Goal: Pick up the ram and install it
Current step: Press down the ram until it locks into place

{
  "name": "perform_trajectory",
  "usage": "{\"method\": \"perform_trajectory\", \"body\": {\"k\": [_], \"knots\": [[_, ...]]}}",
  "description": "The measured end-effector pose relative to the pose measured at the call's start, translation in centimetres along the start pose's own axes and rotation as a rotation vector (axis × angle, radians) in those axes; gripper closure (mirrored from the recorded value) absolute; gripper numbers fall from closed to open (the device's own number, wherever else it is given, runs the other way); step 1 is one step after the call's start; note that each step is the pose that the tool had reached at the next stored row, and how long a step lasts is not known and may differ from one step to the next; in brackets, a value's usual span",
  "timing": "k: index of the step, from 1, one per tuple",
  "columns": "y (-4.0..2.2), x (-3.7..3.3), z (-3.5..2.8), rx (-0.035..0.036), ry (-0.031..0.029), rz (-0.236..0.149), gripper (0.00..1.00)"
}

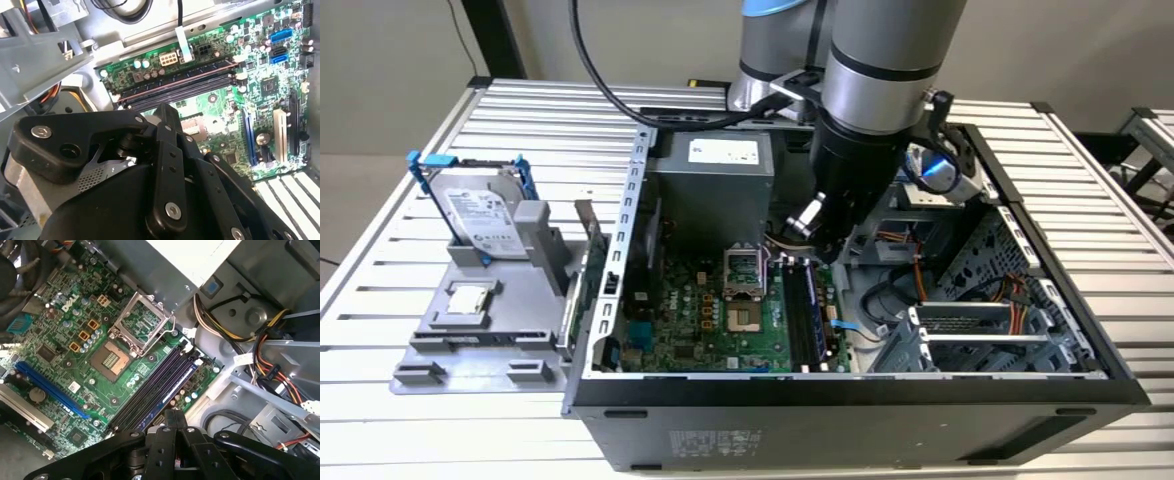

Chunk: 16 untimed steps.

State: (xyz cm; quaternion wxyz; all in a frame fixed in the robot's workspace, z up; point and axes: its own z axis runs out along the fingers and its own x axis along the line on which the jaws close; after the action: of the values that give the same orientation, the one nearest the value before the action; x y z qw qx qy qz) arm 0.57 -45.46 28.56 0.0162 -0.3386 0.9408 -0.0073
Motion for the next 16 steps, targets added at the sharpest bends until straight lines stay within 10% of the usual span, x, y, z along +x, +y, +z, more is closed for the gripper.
{"method": "perform_trajectory", "body": {"k": [8,16], "knots": [[-0.38,0.31,1.03,-0.0008,0.0000,-0.046,1.00],[-0.36,0.34,2.26,-0.0043,-0.0032,-0.179,1.00]]}}
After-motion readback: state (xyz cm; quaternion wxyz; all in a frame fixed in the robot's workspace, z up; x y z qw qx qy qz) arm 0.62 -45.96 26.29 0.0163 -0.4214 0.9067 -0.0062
